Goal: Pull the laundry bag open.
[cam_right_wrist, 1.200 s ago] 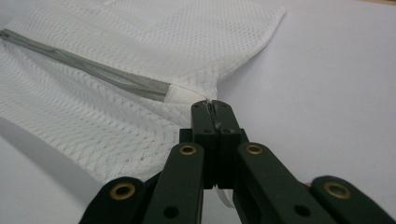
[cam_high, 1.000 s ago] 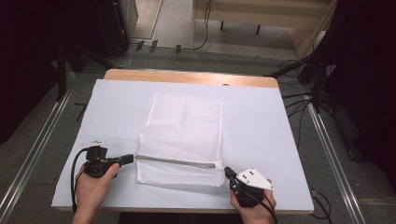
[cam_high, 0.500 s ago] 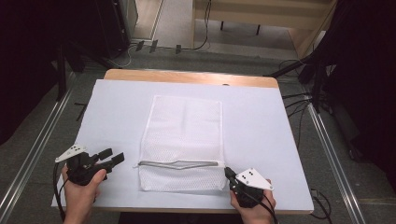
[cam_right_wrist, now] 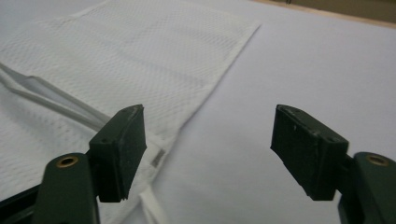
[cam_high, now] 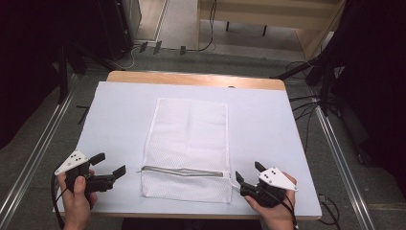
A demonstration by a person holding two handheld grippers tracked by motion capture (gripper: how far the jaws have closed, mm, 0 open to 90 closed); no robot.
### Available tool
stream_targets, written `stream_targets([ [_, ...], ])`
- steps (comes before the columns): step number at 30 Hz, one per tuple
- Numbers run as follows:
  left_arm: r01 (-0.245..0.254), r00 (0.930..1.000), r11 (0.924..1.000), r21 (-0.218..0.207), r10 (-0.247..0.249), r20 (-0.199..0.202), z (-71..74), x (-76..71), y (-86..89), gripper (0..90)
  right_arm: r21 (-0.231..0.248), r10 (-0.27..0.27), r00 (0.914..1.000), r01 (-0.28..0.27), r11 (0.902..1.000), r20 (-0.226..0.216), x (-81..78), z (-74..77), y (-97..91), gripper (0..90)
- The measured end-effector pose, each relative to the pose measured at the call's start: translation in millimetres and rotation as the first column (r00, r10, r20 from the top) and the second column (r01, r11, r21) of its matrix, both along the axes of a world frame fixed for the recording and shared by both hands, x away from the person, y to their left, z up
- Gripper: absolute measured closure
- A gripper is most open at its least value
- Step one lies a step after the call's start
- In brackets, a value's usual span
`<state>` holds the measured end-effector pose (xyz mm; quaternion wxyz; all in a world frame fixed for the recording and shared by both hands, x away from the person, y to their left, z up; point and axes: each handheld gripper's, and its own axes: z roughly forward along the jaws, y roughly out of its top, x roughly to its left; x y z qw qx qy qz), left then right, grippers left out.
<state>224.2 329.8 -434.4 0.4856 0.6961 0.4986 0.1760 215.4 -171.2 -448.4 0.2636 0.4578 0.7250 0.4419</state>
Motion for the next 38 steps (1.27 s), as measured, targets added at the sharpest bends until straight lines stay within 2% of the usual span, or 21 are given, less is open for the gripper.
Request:
stream_targets([
  [2,0.009,1.0000,1.0000,0.005,-0.009,0.005,-0.7,0.3,0.7,0.0,0.014,0.008,0.9999,-0.008,0.9999,0.014,1.0,2.5,-9.2,24.5],
  [5,0.003,0.9998,1.0000,0.009,-0.003,0.022,-1.5,0.2,3.0,0.0,0.071,0.024,0.9996,-0.025,0.9971,0.015,3.4,6.1,-26.4,22.8],
  [7,-0.003,0.9994,1.0000,-0.001,0.003,0.035,-1.4,0.1,5.8,0.0,0.095,0.007,0.9998,-0.009,0.9955,0.020,5.4,7.6,-38.8,20.7],
  [12,-0.020,0.9990,0.9998,-0.008,0.020,0.041,-2.2,0.4,13.7,0.0,0.110,-0.056,0.9981,0.053,0.9925,0.023,8.5,10.2,-67.5,19.0],
  [15,-0.022,0.9985,0.9995,-0.021,0.023,0.049,-2.1,0.2,17.9,0.0,0.131,-0.063,0.9979,0.060,0.9896,0.015,9.6,10.6,-83.1,16.5],
  [20,-0.026,0.9987,0.9994,-0.021,0.027,0.042,-3.5,0.9,22.4,0.0,0.121,-0.105,0.9944,0.103,0.9873,0.013,11.8,7.7,-105.1,16.3],
  [23,-0.028,0.9988,0.9996,0.000,0.028,0.039,-3.7,0.8,24.1,0.0,0.114,-0.125,0.9921,0.123,0.9859,0.008,13.0,3.9,-116.4,16.7],
  [29,-0.037,0.9985,0.9993,-0.001,0.037,0.042,-4.7,0.7,29.3,0.0,0.123,-0.182,0.9833,0.181,0.9757,-0.001,14.4,-2.6,-137.6,16.9],
  [38,-0.031,0.9989,0.9995,0.006,0.030,0.036,-6.4,4.0,27.2,0.0,0.123,-0.197,0.9805,0.196,0.9729,-0.005,14.8,-5.0,-140.9,16.9],
])
